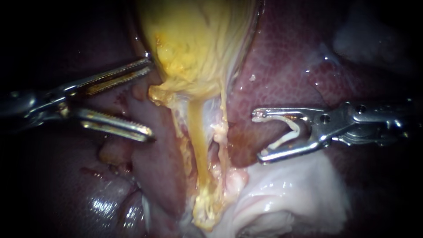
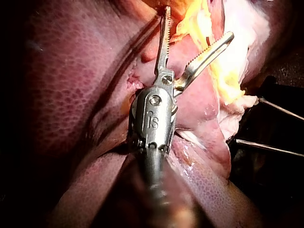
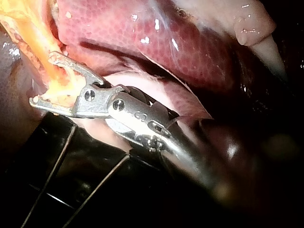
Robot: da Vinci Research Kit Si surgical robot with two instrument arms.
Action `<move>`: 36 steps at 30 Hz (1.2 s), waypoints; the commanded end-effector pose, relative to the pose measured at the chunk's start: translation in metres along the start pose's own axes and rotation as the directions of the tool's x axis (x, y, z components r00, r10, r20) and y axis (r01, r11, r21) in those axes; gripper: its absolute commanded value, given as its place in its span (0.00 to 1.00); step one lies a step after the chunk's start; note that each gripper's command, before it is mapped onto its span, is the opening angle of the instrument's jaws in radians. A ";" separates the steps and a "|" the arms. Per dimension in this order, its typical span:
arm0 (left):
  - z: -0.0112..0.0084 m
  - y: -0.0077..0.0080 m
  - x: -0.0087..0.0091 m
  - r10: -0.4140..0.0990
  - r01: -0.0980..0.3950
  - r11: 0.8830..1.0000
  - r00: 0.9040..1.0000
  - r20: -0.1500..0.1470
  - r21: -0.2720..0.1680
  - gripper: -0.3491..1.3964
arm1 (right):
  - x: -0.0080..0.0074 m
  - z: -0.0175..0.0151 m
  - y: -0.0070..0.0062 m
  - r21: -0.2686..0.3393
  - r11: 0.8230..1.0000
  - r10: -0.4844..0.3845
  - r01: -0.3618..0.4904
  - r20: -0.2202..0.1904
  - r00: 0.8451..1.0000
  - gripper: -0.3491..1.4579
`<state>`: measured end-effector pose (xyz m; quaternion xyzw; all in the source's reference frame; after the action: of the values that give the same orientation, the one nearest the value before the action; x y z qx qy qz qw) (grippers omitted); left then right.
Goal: Clipping first clip left tube
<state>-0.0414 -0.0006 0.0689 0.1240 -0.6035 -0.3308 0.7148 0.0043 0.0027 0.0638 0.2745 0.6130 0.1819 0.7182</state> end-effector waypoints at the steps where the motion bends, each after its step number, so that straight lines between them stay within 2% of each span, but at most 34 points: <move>1: 0.0000 0.0000 0.0003 -0.027 0.026 1.000 1.000 -0.011 -0.011 0.51 | 0.0000 0.0000 0.0000 0.001 1.000 0.000 0.000 0.000 1.000 0.52; 5: 0.0000 0.0000 0.0007 -0.101 0.100 0.994 0.994 -0.038 -0.039 0.29 | 0.0000 0.0000 0.0000 0.001 1.000 0.000 0.000 0.000 1.000 0.52; 8: -0.0003 -0.0002 0.0005 -0.149 0.147 0.988 0.988 -0.044 -0.055 0.00 | 0.0000 0.0000 0.0000 0.000 1.000 0.000 0.000 0.000 1.000 0.52; 13: -0.0011 -0.0002 0.0004 -0.220 0.213 0.973 0.972 -0.081 -0.089 0.00 | 0.0001 0.0001 0.0000 0.000 1.000 0.000 0.000 0.000 1.000 0.52; 16: -0.0017 -0.0001 0.0001 -0.229 0.220 0.970 0.970 -0.081 -0.099 0.00 | 0.0000 0.0001 0.0000 0.000 1.000 0.000 0.000 0.000 1.000 0.52; 22: -0.0049 -0.0004 -0.0035 -0.248 0.237 0.964 0.966 -0.079 -0.123 0.00 | -0.0002 0.0003 -0.0001 0.003 1.000 -0.002 0.002 -0.001 1.000 0.52; 26: -0.0067 -0.0015 -0.0053 -0.258 0.247 0.959 0.964 -0.063 -0.135 0.00 | -0.0009 0.0010 -0.0003 0.012 1.000 -0.008 0.008 -0.002 1.000 0.52; 30: -0.0071 -0.0024 -0.0053 -0.258 0.247 0.958 0.965 -0.057 -0.146 0.00 | -0.0026 0.0030 -0.0001 0.024 1.000 -0.015 0.015 -0.008 1.000 0.52; 33: -0.0071 -0.0026 -0.0050 -0.256 0.246 0.958 0.965 -0.058 -0.144 0.00 | -0.0049 0.0054 0.0001 0.040 0.999 -0.004 0.004 -0.007 1.000 0.52; 36: -0.0071 -0.0027 -0.0048 -0.255 0.245 0.959 0.965 -0.058 -0.140 0.00 | -0.0076 0.0079 0.0006 0.058 0.998 0.020 -0.021 0.013 1.000 0.52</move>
<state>-0.0358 -0.0012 0.0618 0.1644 -0.5321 -0.4532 0.6960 0.0115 -0.0034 0.0719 0.3061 0.6097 0.1696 0.7112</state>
